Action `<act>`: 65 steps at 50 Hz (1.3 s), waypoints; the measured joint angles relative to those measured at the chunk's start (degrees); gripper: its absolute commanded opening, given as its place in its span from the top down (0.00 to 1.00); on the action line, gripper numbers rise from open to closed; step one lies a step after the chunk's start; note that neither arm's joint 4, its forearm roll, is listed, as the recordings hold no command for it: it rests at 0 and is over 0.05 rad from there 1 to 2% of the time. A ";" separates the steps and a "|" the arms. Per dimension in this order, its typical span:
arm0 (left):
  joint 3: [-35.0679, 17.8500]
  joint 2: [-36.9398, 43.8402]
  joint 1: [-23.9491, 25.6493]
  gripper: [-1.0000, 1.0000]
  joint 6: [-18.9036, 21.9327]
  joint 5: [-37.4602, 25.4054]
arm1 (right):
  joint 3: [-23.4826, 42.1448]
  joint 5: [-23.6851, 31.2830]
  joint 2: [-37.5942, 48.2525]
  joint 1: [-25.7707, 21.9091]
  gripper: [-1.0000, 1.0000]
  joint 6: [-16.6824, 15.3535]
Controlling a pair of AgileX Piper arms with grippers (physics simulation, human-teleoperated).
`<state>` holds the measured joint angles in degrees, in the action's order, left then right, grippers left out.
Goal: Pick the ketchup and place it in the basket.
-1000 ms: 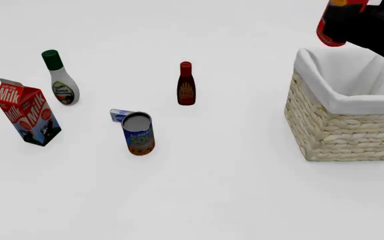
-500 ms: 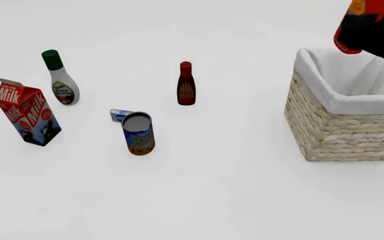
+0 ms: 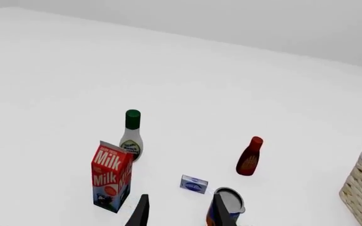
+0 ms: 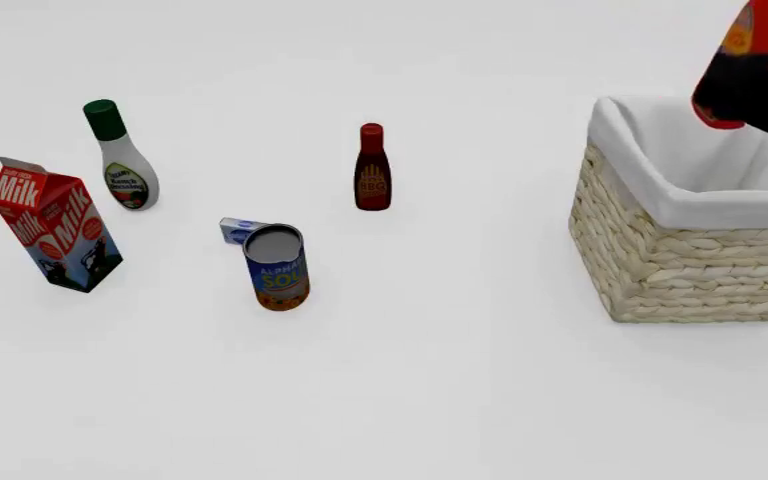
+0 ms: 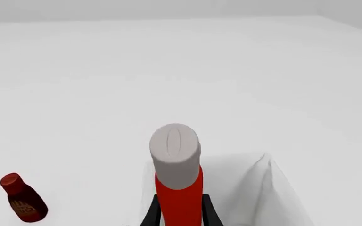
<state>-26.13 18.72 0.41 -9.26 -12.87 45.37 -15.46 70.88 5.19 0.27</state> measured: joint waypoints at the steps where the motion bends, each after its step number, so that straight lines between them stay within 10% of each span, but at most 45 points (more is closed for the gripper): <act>1: 0.04 -0.01 0.02 0.00 -0.01 0.01 | -0.11 -0.19 0.18 0.20 1.00 0.04; 65: 0.20 -0.01 0.47 0.00 -0.25 0.05 | -1.01 -7.36 12.96 6.18 1.00 1.15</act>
<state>-25.94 18.70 0.87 -9.51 -12.83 44.36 -22.82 83.84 11.37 1.42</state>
